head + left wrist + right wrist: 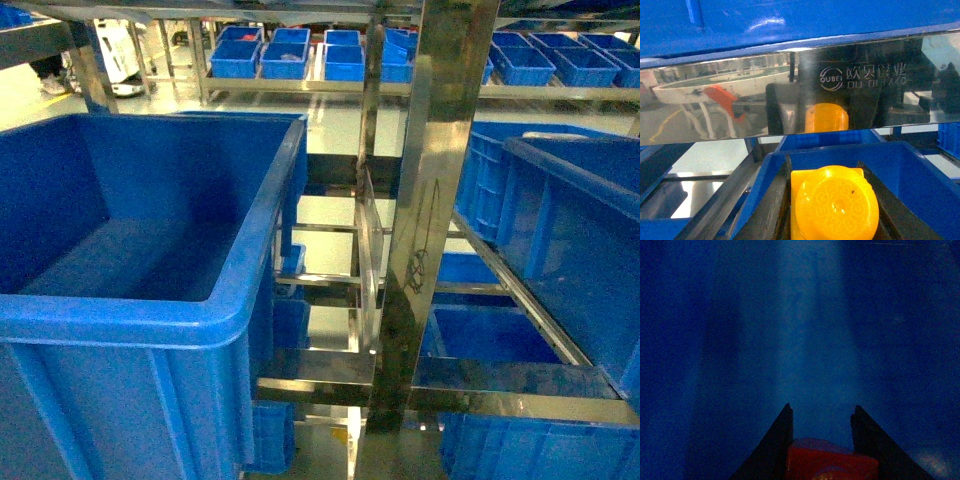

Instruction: Sort and place red and yellow blocks in left bins

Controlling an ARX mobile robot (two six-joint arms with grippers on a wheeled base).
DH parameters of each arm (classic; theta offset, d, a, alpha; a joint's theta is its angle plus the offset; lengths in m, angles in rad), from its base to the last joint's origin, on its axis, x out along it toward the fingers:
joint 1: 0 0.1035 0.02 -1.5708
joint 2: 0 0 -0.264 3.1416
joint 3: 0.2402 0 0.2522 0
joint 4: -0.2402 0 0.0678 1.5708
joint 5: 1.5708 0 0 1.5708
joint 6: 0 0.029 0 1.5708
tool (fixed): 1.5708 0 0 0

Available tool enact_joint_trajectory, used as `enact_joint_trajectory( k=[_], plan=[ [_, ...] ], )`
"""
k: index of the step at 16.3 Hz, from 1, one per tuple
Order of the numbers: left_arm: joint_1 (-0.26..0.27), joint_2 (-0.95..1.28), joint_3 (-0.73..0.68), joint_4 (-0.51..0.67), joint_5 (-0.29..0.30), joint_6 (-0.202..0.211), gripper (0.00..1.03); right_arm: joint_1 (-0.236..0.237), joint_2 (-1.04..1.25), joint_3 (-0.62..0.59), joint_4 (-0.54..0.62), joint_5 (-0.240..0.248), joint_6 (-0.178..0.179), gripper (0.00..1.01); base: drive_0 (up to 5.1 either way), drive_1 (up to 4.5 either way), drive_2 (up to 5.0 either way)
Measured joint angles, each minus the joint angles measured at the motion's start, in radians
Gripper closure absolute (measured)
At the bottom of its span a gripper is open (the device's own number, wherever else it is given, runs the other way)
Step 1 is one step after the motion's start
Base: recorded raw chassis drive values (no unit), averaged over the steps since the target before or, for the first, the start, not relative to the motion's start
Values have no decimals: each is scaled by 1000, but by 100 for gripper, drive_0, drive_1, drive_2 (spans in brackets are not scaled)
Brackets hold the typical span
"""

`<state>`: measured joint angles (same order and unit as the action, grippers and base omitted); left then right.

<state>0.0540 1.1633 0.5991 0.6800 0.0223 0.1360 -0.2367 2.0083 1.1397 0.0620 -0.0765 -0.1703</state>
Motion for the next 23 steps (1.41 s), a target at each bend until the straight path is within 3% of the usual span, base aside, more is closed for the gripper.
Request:
enact_joint_trajectory(
  k=[3,7,12,14,19,23],
  plan=[
    [0,0,0,0,0,0,77,1,-1,0,26,0,-3,72,0,0,0],
    [0,0,0,0,-1,0,77,16,-19,-28,104,24,-37,44,0,0,0],
    [0,0,0,0,0,0,77,43,-111,-85,108,24,-32,4,0,0,0],
    [0,0,0,-1,0,0,77,52,-208,-144,96,20,-1,4,0,0,0],
    [0,0,0,0,-1,0,77,166,-475,-260,28,-40,113,3,0,0,0],
    [0,0,0,0,0,0,77,206,-651,-295,-50,-13,186,3,0,0,0]
  ],
)
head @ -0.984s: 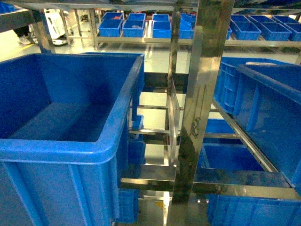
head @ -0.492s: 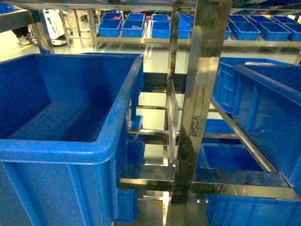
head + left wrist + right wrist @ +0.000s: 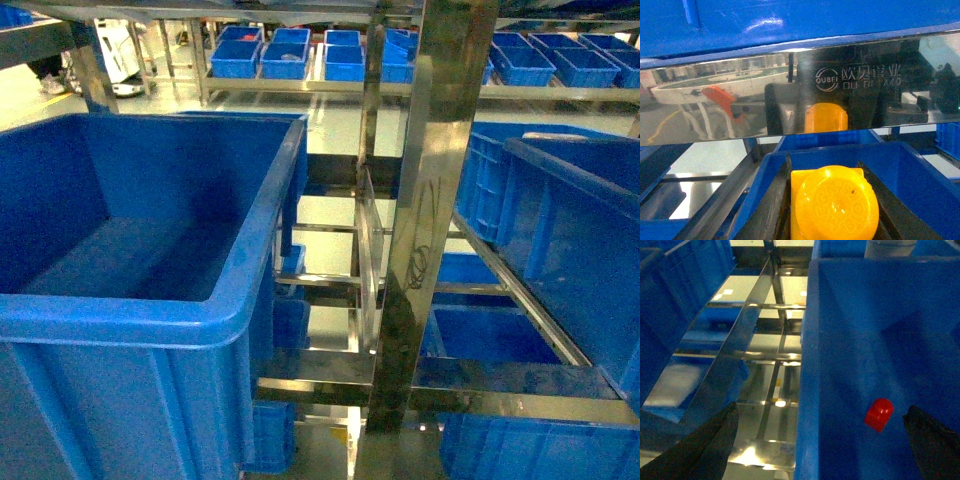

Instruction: Sort and place red and yellow blocks in left bins

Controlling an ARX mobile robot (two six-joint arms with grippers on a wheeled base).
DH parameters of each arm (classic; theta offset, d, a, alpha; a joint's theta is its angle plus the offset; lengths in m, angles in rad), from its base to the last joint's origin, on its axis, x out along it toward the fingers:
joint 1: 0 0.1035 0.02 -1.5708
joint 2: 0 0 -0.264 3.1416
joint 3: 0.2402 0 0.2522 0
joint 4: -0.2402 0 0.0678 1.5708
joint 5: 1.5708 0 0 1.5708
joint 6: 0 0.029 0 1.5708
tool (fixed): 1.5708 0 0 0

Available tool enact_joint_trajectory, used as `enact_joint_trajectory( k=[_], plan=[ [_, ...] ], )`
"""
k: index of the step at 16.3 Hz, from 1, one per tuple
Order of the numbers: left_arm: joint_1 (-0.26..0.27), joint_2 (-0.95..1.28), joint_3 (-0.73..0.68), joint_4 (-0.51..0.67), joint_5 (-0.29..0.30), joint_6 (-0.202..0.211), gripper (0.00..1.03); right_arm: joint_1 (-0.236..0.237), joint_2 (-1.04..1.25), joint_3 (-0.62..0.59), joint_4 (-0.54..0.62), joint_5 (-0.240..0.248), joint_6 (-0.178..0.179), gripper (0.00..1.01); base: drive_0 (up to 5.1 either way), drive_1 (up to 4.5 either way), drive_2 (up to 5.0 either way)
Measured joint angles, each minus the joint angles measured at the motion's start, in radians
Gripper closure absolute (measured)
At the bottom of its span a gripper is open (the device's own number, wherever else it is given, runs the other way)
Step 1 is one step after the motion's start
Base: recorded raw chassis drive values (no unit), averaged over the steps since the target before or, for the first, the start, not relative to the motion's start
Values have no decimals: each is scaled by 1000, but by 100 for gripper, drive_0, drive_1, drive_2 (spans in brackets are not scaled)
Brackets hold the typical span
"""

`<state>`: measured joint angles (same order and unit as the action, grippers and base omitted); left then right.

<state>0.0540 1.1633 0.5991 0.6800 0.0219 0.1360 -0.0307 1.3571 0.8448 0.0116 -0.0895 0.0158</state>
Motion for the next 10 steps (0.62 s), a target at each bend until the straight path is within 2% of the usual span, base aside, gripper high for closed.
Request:
enact_joint_trajectory(
  k=[3,5,10],
  plan=[
    [0,0,0,0,0,0,77,-7,-112,-36,-82,-16,43,3,0,0,0],
    [0,0,0,0,0,0,77,-6,-192,-71,-110,-17,45,3,0,0,0],
    [0,0,0,0,0,0,77,74,-254,-163,-142,-15,46,3,0,0,0]
  ],
)
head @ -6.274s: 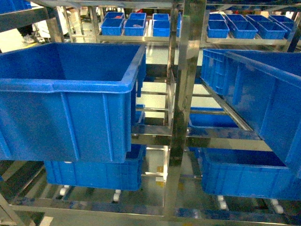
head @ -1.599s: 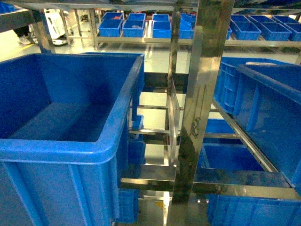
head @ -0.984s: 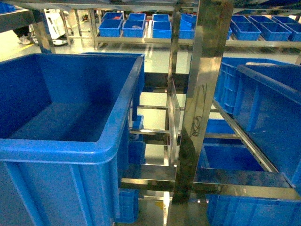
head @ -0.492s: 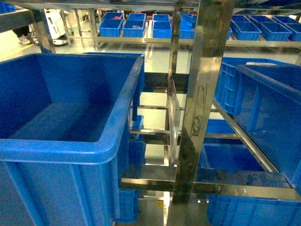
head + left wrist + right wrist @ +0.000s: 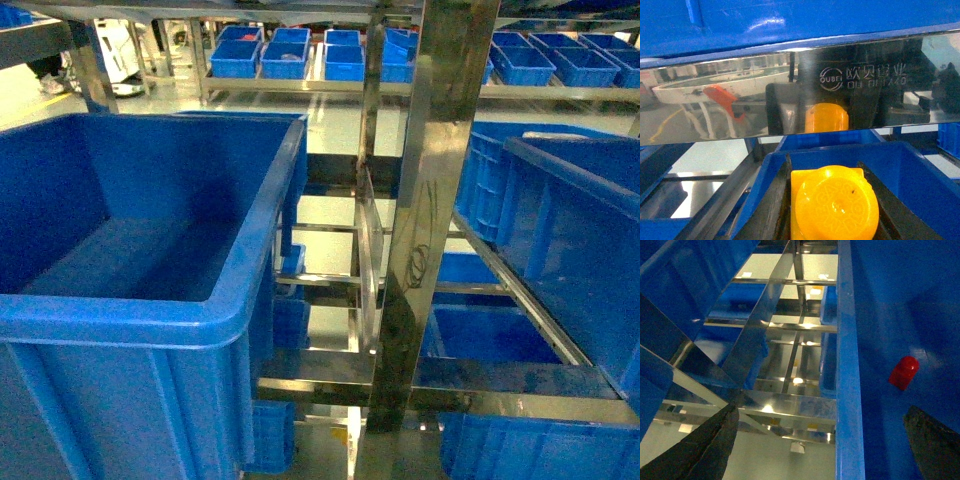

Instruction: Sort and place red and yellow blocks in left bins

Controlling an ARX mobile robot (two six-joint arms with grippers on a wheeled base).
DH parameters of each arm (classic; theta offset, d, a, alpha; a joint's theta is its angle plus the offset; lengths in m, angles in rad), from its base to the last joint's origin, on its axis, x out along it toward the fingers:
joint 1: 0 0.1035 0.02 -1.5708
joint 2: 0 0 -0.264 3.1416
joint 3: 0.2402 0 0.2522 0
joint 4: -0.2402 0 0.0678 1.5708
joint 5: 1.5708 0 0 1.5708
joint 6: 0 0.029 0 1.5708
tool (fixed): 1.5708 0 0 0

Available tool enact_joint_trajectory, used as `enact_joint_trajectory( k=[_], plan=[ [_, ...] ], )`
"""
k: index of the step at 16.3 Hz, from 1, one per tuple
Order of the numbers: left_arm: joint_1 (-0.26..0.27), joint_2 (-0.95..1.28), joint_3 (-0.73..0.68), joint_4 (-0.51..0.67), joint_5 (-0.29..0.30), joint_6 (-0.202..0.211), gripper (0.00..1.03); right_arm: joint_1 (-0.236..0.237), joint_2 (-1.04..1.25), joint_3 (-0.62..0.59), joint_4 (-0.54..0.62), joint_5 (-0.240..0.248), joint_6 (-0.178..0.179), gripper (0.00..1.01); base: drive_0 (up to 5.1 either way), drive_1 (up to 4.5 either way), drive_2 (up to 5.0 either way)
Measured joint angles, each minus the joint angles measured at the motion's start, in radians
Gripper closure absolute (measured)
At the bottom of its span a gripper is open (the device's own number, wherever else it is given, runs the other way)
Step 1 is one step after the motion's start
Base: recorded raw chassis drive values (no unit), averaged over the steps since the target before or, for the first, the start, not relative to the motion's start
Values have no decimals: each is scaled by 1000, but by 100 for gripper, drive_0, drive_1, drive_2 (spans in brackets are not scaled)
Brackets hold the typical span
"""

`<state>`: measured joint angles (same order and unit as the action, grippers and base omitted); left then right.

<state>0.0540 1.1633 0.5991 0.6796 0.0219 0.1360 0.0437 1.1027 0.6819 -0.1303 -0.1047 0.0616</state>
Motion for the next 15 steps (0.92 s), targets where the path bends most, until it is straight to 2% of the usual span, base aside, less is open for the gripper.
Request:
enact_joint_trajectory(
  k=[4,5,7,9,12,15],
  plan=[
    [0,0,0,0,0,0,77,8,-39,-3,-7,44,-1,3,0,0,0],
    [0,0,0,0,0,0,77,7,-40,-6,20,72,-10,3,0,0,0],
    [0,0,0,0,0,0,77,-27,-58,-2,1,81,-26,3,0,0,0],
    [0,0,0,1,0,0,77,-58,-55,0,-26,62,-27,3,0,0,0],
    [0,0,0,0,1,0,77,-35,-51,0,-24,25,-27,3,0,0,0],
    [0,0,0,0,0,0,77,-31,-51,0,-22,19,-27,3,0,0,0]
  ],
)
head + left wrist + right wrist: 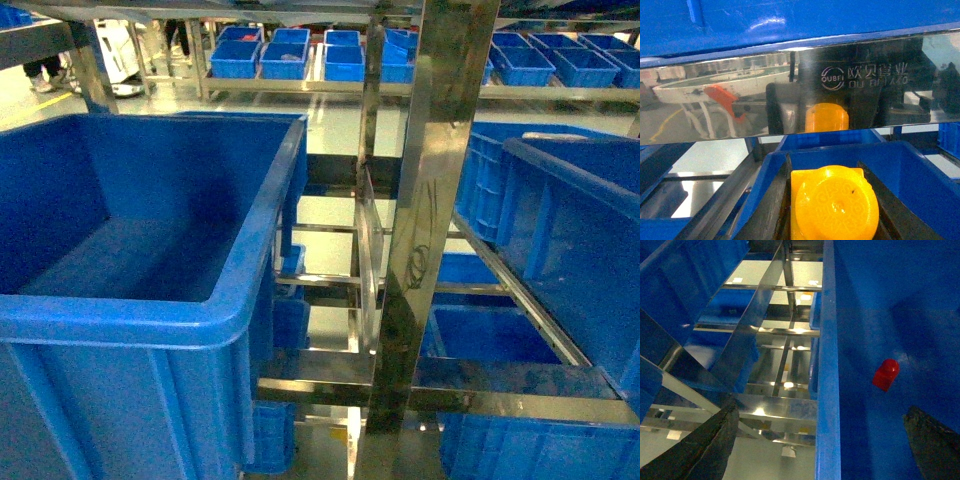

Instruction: Sort and place red and yellow blocks in left bins

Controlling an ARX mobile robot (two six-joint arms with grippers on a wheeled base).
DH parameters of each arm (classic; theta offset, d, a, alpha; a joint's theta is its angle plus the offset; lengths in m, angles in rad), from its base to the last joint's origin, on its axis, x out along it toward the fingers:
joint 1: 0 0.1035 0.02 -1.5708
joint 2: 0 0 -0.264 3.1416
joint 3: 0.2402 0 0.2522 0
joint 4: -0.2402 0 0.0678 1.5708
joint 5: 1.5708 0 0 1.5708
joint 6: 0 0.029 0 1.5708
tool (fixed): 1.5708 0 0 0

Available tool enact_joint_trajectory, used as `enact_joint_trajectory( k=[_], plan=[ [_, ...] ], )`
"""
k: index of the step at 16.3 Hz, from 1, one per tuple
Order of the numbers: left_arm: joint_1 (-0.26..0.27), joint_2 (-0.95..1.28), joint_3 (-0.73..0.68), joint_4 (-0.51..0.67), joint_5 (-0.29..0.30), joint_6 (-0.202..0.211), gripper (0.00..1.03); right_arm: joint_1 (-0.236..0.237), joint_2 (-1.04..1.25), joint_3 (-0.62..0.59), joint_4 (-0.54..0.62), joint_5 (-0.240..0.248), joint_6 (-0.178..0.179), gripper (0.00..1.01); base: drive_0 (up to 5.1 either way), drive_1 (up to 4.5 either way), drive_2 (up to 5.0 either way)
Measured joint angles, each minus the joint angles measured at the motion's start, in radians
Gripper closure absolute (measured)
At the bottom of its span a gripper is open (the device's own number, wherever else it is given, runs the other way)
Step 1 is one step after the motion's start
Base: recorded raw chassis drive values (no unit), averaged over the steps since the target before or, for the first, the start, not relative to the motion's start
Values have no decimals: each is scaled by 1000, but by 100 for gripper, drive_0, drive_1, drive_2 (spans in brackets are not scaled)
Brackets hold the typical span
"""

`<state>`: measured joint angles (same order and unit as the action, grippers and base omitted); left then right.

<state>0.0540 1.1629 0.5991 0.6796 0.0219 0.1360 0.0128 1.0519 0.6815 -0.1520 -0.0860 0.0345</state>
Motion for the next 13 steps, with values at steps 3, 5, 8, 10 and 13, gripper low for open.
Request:
enact_joint_trajectory(
  k=[3,5,8,10,13],
  plan=[
    [0,0,0,0,0,0,77,0,0,0,0,0,0,3,0,0,0],
    [0,0,0,0,0,0,77,0,0,0,0,0,0,3,0,0,0],
    [6,-3,0,-20,6,0,77,0,0,0,0,0,0,3,0,0,0],
    [32,-24,0,-86,16,3,77,0,0,0,0,0,0,3,0,0,0],
    [48,-49,-1,-225,48,23,77,0,0,0,0,0,0,3,0,0,0]
  ],
)
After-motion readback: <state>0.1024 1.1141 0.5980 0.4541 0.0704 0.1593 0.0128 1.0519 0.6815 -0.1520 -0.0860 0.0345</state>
